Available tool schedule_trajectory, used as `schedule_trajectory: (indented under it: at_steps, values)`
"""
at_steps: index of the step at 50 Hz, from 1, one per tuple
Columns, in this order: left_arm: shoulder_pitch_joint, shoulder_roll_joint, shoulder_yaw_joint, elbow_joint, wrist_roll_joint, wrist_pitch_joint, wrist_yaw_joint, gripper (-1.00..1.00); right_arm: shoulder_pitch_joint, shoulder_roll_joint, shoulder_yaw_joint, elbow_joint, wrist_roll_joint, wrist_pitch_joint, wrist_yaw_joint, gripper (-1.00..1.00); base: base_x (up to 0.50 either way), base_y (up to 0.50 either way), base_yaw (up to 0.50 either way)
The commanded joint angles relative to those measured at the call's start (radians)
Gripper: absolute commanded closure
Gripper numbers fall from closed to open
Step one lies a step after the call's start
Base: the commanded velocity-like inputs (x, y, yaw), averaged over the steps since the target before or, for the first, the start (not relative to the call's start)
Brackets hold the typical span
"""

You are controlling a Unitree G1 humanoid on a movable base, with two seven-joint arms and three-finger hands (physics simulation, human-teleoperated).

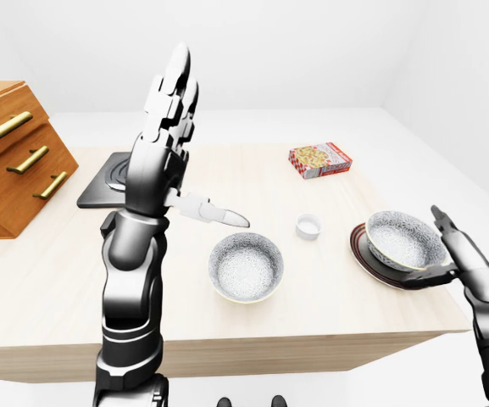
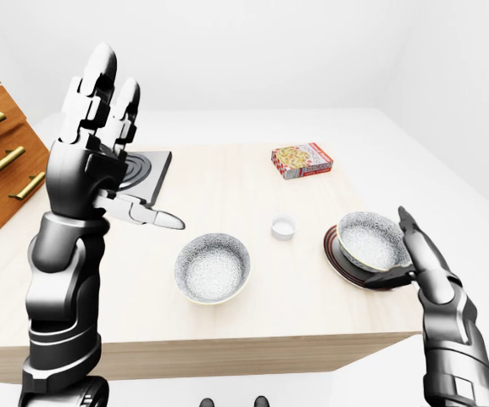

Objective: Pick the akita bowl from table center and place it on the plate.

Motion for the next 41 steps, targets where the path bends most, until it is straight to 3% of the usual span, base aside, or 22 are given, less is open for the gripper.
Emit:
schedule_trajectory:
  at_steps: [1,4,5,7,14,23,35,41]
  values:
    - [0.011,0.000,0.002,-0.031,-0.010,0.000,0.008,-1.00,0.200,0.219,-0.153,-0.663,0.079,0.095,0.294,-1.00,0.00,0.00,0.00]
    - [0.016,0.002,0.002,-0.038,-0.011,0.000,0.007,-1.00,0.218,0.265,-0.170,-0.763,0.080,0.116,0.351,-1.00,0.00,0.00,0.00]
    - [0.019,0.002,0.004,-0.045,-0.013,0.000,0.007,-1.00,0.223,0.285,-0.172,-0.818,0.076,0.146,0.363,-1.00,0.00,0.00,0.00]
    - [0.024,0.002,0.004,-0.052,-0.014,0.000,0.006,-1.00,0.229,0.307,-0.180,-0.870,0.082,0.167,0.385,-1.00,0.00,0.00,0.00]
    - [0.040,-0.003,0.001,-0.064,-0.019,0.000,0.009,-1.00,0.215,0.359,-0.159,-1.040,0.110,0.167,0.411,-1.00,0.00,0.00,0.00]
    - [0.064,-0.007,0.000,-0.074,-0.025,0.000,0.010,-1.00,0.203,0.416,-0.087,-1.148,0.158,0.167,0.373,-1.00,0.00,0.00,0.00]
    - [0.105,-0.010,0.007,-0.105,-0.036,0.000,0.015,-1.00,0.103,0.445,0.094,-1.133,0.119,0.167,0.260,-1.00,0.00,0.00,0.00]
    - [0.143,-0.023,-0.008,-0.120,-0.035,0.000,0.021,-1.00,0.121,0.469,0.143,-1.092,0.125,0.167,0.211,-1.00,0.00,0.00,0.00]
